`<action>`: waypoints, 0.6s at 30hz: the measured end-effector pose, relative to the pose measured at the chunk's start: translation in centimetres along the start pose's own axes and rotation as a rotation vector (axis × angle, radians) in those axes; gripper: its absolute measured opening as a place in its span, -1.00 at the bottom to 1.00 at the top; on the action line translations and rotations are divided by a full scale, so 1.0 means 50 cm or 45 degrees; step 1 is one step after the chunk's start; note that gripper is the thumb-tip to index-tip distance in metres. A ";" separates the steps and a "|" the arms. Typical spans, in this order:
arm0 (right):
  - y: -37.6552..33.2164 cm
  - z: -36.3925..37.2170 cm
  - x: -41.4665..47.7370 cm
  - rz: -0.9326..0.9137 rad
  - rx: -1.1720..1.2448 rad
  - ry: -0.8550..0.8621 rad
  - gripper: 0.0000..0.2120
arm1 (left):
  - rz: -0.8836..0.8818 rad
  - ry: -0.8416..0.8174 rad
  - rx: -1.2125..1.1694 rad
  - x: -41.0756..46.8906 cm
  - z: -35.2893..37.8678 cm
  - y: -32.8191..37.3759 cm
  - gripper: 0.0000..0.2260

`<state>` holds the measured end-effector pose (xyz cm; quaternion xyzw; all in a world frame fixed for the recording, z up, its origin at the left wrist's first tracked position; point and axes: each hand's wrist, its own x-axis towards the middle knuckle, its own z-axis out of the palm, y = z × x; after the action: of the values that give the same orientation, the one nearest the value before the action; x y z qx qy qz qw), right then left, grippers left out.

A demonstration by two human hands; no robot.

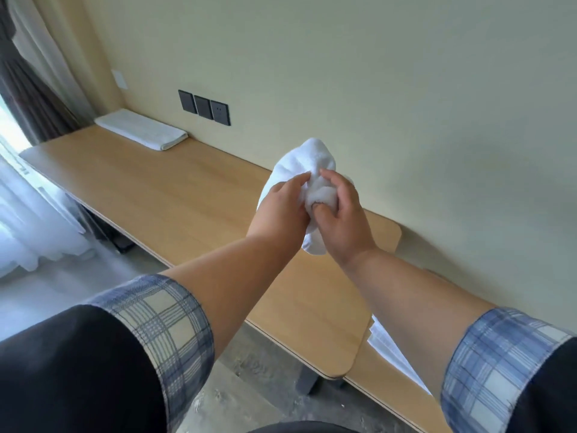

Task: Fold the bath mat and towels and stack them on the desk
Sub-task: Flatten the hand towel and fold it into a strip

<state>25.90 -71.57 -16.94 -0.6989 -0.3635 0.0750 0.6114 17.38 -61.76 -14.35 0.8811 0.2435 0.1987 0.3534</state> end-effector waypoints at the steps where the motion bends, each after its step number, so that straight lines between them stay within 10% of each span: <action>1: -0.012 0.043 0.006 0.010 0.006 -0.010 -0.53 | -0.005 0.002 -0.004 0.002 -0.036 -0.029 -0.49; 18: 0.040 0.567 0.190 0.181 0.144 -0.177 -0.60 | -0.134 -0.005 0.230 0.164 -0.344 -0.489 -0.56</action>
<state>18.04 -43.14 -22.37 -0.6805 -0.3498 0.1868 0.6162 7.93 -32.60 -18.95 0.8958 0.3056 0.1553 0.2830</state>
